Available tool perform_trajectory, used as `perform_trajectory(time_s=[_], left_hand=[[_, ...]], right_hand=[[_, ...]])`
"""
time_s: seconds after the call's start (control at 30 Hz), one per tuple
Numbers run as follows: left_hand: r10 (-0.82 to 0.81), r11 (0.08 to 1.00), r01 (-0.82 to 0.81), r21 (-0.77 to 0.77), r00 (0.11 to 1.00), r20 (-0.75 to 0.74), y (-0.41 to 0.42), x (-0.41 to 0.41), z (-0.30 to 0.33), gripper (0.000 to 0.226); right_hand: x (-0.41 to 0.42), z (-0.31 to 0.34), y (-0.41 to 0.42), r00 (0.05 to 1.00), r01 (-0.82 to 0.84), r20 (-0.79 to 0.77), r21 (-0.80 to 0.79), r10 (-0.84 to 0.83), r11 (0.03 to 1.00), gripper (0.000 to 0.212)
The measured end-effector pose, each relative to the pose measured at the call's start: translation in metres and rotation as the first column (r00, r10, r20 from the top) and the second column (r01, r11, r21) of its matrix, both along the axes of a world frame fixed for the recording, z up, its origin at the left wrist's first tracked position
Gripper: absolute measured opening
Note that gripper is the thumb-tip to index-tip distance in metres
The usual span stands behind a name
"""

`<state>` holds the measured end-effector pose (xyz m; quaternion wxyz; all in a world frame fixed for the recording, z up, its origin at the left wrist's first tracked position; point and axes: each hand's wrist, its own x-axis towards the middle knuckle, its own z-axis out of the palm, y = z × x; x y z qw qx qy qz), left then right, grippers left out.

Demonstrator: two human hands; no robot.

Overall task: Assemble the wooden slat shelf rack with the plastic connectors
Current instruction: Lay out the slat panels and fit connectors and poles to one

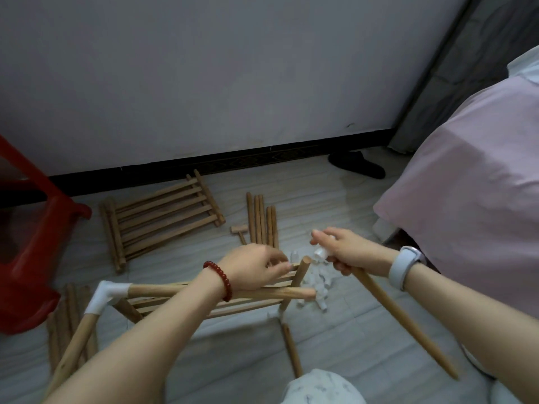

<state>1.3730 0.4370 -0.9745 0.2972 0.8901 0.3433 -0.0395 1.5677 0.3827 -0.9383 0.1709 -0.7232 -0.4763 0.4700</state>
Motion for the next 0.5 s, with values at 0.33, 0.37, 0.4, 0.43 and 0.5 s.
perform_trajectory(time_s=[0.33,0.37,0.4,0.43,0.5], left_hand=[[0.012,0.995,-0.014,0.097,1.000,0.017,-0.019,-0.008,0.002,0.027],[0.028,0.995,-0.029,0.098,1.000,0.013,-0.020,-0.008,0.002,0.027],[0.045,0.995,-0.046,0.094,0.999,0.011,-0.020,-0.009,0.002,0.027],[0.058,0.994,-0.059,0.097,0.998,0.014,-0.020,-0.010,0.003,0.027],[0.079,0.990,-0.082,0.119,0.996,0.029,-0.019,-0.012,0.004,0.026]], right_hand=[[-0.018,-0.024,-0.027,0.997,0.076,-0.036,0.142,-0.071,0.987,0.034],[-0.022,-0.025,-0.025,0.997,0.080,-0.034,0.166,-0.076,0.983,0.033],[-0.024,-0.025,-0.023,0.995,0.096,-0.044,0.177,-0.090,0.980,0.032],[-0.025,-0.027,-0.021,0.991,0.125,-0.065,0.179,-0.115,0.976,0.031],[-0.028,-0.030,-0.017,0.983,0.168,-0.109,0.171,-0.150,0.971,0.032]])
